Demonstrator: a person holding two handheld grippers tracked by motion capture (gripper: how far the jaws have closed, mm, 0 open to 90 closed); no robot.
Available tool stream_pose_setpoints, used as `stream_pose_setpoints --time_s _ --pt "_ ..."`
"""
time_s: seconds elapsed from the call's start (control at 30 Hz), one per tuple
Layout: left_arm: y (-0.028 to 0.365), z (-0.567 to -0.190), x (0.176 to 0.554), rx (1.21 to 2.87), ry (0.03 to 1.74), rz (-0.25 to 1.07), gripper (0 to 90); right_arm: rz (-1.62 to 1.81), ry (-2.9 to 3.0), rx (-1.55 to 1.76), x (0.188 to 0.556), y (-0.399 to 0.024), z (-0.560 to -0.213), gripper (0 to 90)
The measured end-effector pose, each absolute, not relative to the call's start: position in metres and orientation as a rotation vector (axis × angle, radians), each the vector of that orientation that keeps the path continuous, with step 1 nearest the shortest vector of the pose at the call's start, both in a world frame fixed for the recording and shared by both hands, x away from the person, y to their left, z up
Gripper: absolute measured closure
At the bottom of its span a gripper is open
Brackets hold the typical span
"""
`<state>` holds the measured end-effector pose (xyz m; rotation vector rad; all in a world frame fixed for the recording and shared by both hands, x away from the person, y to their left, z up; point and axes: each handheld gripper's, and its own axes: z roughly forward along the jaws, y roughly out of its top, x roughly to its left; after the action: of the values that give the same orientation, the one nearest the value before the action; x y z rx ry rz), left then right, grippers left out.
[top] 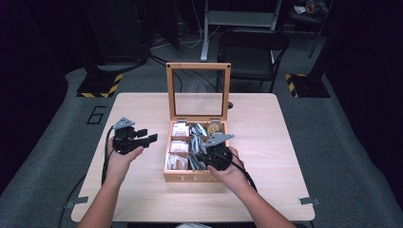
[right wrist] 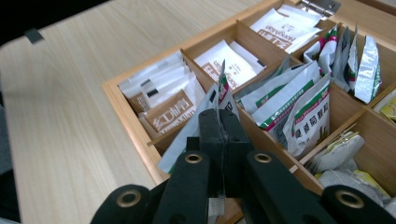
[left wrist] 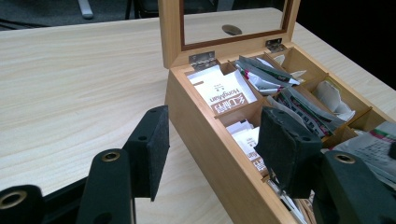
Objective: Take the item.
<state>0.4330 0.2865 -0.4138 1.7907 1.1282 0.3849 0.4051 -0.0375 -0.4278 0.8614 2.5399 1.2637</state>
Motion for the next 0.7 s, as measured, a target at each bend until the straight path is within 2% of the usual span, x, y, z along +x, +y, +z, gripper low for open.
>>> stream_pose_setpoints --time_s 0.7 --pt "0.288 -0.415 0.433 1.784 1.139 0.386 43.5 1.374 2.468 0.896 0.406 -0.062 -0.4 89.8"
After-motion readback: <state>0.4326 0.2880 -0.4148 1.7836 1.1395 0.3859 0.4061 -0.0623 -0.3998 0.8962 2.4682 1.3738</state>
